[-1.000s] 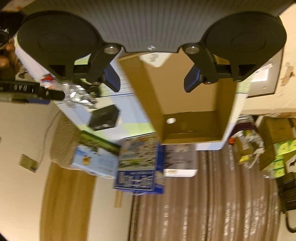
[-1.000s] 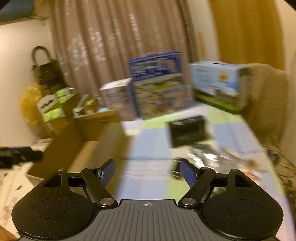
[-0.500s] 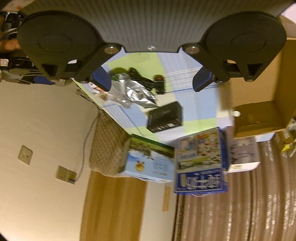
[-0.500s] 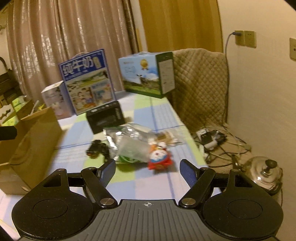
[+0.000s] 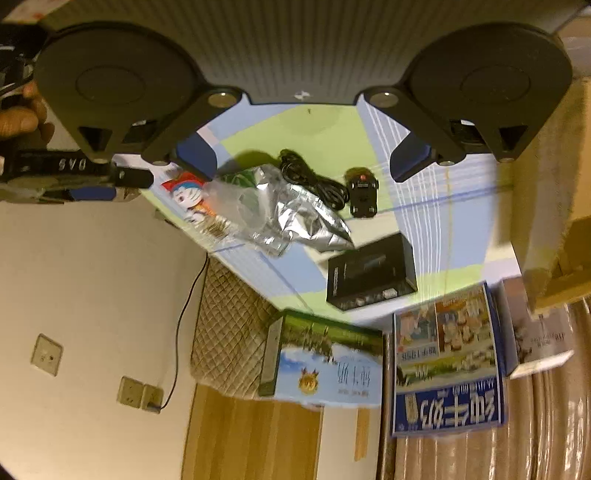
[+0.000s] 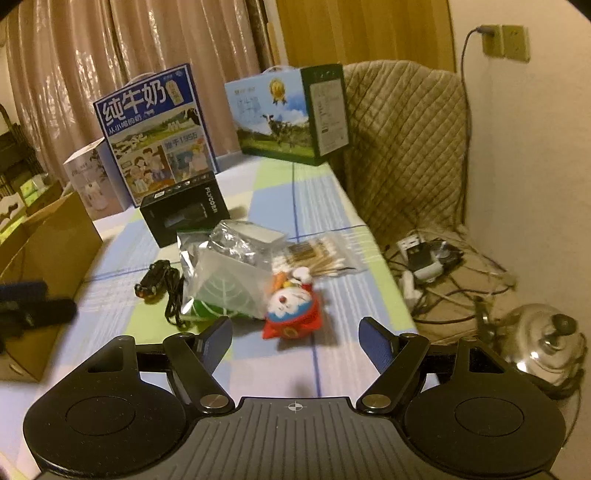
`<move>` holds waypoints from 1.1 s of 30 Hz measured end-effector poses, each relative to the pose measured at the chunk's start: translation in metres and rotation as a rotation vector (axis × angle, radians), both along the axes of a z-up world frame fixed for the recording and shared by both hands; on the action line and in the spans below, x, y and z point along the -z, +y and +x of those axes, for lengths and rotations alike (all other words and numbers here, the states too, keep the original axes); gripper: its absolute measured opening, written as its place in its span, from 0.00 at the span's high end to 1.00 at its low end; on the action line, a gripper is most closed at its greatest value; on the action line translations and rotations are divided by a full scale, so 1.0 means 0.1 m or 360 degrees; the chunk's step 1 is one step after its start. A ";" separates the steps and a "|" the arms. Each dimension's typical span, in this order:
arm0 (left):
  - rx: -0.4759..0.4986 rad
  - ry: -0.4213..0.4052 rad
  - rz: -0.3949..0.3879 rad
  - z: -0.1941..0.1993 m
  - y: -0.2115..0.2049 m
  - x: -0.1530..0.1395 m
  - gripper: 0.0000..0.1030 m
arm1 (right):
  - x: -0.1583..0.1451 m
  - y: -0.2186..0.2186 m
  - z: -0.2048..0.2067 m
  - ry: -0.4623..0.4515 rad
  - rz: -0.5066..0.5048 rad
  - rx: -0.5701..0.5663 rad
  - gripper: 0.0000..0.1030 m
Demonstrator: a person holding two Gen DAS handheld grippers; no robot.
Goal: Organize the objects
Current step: 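Withdraw both grippers from the box back over the table, then grasp the red Doraemon figure with the right gripper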
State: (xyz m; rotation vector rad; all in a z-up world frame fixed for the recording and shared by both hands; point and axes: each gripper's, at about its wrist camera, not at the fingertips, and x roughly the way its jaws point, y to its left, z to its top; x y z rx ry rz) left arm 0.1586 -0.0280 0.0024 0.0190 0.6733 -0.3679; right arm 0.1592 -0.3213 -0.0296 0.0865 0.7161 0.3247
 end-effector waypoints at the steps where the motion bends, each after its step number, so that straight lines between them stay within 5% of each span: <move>1: -0.0001 0.0015 -0.0003 0.04 -0.01 0.04 0.05 | 0.01 0.02 0.05 0.0000 -0.0002 -0.0006 0.29; 7: 0.0039 0.0033 0.0042 0.19 -0.05 0.24 0.05 | 0.12 0.13 0.43 0.0044 0.0008 -0.0037 0.29; 15: 0.0014 0.0105 -0.0053 0.28 0.06 0.31 0.04 | 0.36 0.15 0.78 0.0209 0.0092 -0.0036 0.36; 17: 0.0005 0.0111 -0.0075 0.28 0.08 0.30 0.04 | 0.41 0.14 0.83 0.0276 0.0132 -0.0039 0.50; 19: 0.0001 0.0114 -0.0074 0.28 0.10 0.29 0.04 | 0.43 0.16 0.82 0.0301 0.0144 -0.0055 0.58; 33: -0.0026 0.0138 -0.0064 0.22 0.19 0.32 0.04 | 0.35 0.56 0.39 0.0281 0.0161 -0.0553 0.59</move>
